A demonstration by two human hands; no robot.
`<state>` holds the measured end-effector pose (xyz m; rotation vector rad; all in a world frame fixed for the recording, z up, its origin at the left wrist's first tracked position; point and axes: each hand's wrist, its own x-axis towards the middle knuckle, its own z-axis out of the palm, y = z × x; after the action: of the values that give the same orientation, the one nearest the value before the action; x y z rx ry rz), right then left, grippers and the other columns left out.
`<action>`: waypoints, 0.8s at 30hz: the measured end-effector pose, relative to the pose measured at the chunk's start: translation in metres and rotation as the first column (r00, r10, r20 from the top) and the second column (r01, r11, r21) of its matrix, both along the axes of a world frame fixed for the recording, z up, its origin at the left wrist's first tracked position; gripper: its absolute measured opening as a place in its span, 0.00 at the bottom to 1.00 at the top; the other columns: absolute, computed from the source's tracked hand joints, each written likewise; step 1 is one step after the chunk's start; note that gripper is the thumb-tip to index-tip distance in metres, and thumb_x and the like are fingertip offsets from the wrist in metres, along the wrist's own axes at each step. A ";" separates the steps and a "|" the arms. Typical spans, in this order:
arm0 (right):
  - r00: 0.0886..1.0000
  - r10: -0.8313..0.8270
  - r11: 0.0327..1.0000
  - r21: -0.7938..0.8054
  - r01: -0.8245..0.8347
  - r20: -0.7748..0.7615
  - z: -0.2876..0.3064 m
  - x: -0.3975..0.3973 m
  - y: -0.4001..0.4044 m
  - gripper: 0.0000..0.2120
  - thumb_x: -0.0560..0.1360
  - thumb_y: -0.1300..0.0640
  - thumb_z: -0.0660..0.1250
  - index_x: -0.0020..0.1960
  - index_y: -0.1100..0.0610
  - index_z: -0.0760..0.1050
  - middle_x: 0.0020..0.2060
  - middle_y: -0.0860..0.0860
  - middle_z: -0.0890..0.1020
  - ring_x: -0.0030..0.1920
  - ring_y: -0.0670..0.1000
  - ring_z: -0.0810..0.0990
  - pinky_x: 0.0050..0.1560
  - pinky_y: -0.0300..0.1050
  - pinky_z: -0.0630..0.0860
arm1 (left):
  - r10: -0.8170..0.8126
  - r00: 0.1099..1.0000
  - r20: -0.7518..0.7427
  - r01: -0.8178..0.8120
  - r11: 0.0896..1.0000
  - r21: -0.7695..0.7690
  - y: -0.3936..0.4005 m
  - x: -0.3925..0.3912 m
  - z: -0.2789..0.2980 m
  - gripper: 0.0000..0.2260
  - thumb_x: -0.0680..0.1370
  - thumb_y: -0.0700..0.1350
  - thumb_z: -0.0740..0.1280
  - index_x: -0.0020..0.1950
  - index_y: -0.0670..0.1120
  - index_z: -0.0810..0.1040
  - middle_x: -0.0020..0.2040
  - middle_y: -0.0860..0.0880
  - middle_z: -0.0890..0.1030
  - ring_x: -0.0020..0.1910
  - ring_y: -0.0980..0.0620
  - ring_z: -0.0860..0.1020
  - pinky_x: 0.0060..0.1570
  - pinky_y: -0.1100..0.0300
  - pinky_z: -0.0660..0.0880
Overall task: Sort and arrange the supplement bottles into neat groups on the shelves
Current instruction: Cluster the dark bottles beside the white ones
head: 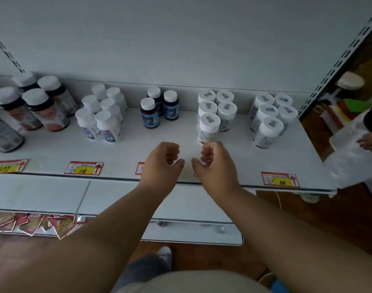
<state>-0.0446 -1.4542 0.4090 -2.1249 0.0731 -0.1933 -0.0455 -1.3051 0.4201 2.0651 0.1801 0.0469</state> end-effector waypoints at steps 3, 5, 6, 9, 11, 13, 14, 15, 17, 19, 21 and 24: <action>0.999 0.037 0.999 -0.020 -0.037 0.011 0.006 0.001 0.018 0.15 0.73 0.53 0.74 0.55 0.50 0.70 0.48 0.45 0.77 0.46 0.42 0.77 0.45 0.34 0.74 | 0.005 1.000 -0.002 -0.005 1.000 -0.015 0.013 0.002 -0.001 0.13 0.75 0.43 0.73 0.58 0.53 0.77 0.49 0.60 0.80 0.49 0.62 0.79 0.48 0.69 0.75; 0.999 0.035 0.999 -0.028 -0.034 0.022 0.007 0.009 0.031 0.15 0.73 0.53 0.73 0.55 0.50 0.70 0.49 0.46 0.77 0.46 0.42 0.76 0.44 0.32 0.71 | -0.005 1.000 0.007 0.005 1.000 -0.015 0.026 0.010 -0.002 0.13 0.76 0.43 0.73 0.58 0.54 0.77 0.50 0.60 0.80 0.50 0.61 0.79 0.48 0.70 0.74; 0.999 0.025 0.999 -0.032 -0.024 0.026 0.007 0.014 0.038 0.14 0.74 0.53 0.73 0.55 0.50 0.70 0.49 0.46 0.77 0.46 0.42 0.76 0.44 0.32 0.71 | -0.019 1.000 0.011 0.019 1.000 -0.003 0.034 0.016 -0.003 0.13 0.76 0.43 0.73 0.58 0.54 0.76 0.50 0.60 0.80 0.50 0.62 0.78 0.47 0.72 0.72; 1.000 -0.015 0.999 -0.043 0.015 -0.001 0.006 0.029 0.063 0.14 0.74 0.52 0.72 0.56 0.51 0.71 0.50 0.46 0.77 0.47 0.43 0.76 0.45 0.32 0.71 | -0.066 0.998 -0.003 0.066 0.997 0.027 0.060 0.034 -0.004 0.14 0.76 0.44 0.72 0.60 0.54 0.75 0.51 0.60 0.79 0.51 0.61 0.78 0.47 0.72 0.70; 0.999 -0.053 0.997 -0.050 0.053 -0.004 0.006 0.041 0.078 0.14 0.74 0.52 0.72 0.56 0.52 0.71 0.50 0.47 0.78 0.48 0.43 0.76 0.45 0.33 0.71 | -0.096 0.995 -0.021 0.096 0.995 0.038 0.077 0.047 -0.003 0.16 0.77 0.45 0.72 0.62 0.54 0.74 0.53 0.59 0.79 0.52 0.59 0.78 0.50 0.68 0.72; 0.997 -0.074 0.995 -0.073 0.074 -0.002 0.009 0.054 0.091 0.15 0.75 0.51 0.71 0.58 0.52 0.71 0.52 0.47 0.77 0.50 0.44 0.76 0.49 0.37 0.73 | -0.104 0.994 -0.023 0.105 0.993 0.047 0.090 0.063 -0.003 0.18 0.77 0.46 0.72 0.65 0.53 0.72 0.56 0.57 0.78 0.54 0.58 0.77 0.54 0.63 0.73; 0.997 -0.080 0.993 -0.087 0.079 -0.014 0.011 0.062 0.096 0.16 0.75 0.50 0.71 0.60 0.53 0.71 0.53 0.47 0.77 0.52 0.45 0.76 0.51 0.39 0.73 | -0.087 0.996 -0.028 0.088 0.995 0.038 0.094 0.072 -0.005 0.20 0.77 0.45 0.72 0.66 0.53 0.71 0.57 0.56 0.77 0.56 0.56 0.77 0.55 0.61 0.74; 0.996 -0.087 0.992 -0.097 0.083 -0.032 0.012 0.070 0.100 0.19 0.75 0.50 0.71 0.62 0.54 0.71 0.55 0.47 0.77 0.54 0.45 0.76 0.53 0.40 0.73 | -0.060 0.998 -0.034 0.061 0.998 0.020 0.096 0.081 -0.005 0.21 0.76 0.45 0.72 0.68 0.52 0.70 0.59 0.55 0.77 0.57 0.55 0.77 0.57 0.59 0.74; 0.994 -0.092 0.992 -0.097 0.086 -0.065 0.014 0.085 0.103 0.24 0.76 0.50 0.70 0.68 0.55 0.69 0.60 0.47 0.76 0.58 0.45 0.75 0.58 0.42 0.73 | -0.014 0.999 -0.051 0.014 1.000 0.008 0.097 0.100 -0.007 0.25 0.76 0.45 0.72 0.70 0.50 0.68 0.62 0.52 0.76 0.60 0.50 0.76 0.62 0.52 0.75; 0.992 -0.106 0.990 -0.101 0.098 -0.070 0.016 0.101 0.105 0.24 0.77 0.51 0.68 0.71 0.54 0.68 0.63 0.49 0.75 0.62 0.47 0.75 0.61 0.46 0.73 | -0.010 0.996 -0.083 0.013 0.999 0.042 0.095 0.121 -0.009 0.30 0.74 0.45 0.72 0.73 0.50 0.65 0.64 0.50 0.76 0.64 0.46 0.76 0.64 0.47 0.73; 0.990 -0.116 0.988 -0.107 0.108 -0.076 0.020 0.118 0.104 0.21 0.78 0.53 0.67 0.69 0.54 0.69 0.62 0.50 0.77 0.61 0.49 0.76 0.57 0.46 0.73 | -0.050 0.990 -0.135 0.061 0.996 0.072 0.092 0.143 -0.013 0.36 0.74 0.47 0.73 0.78 0.50 0.59 0.70 0.49 0.74 0.69 0.45 0.73 0.66 0.50 0.70; 0.986 -0.148 0.980 -0.143 0.136 -0.073 0.018 0.144 0.104 0.15 0.76 0.58 0.67 0.62 0.55 0.74 0.55 0.52 0.81 0.56 0.53 0.79 0.52 0.46 0.73 | -0.077 0.980 -0.185 0.090 0.994 0.059 0.090 0.169 -0.018 0.41 0.71 0.47 0.75 0.78 0.46 0.56 0.69 0.47 0.74 0.68 0.46 0.73 0.60 0.54 0.70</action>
<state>0.0994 -1.3501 0.4271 -2.2668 0.2686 -0.1982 0.1232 -1.2148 0.4023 2.1413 0.2067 -0.1915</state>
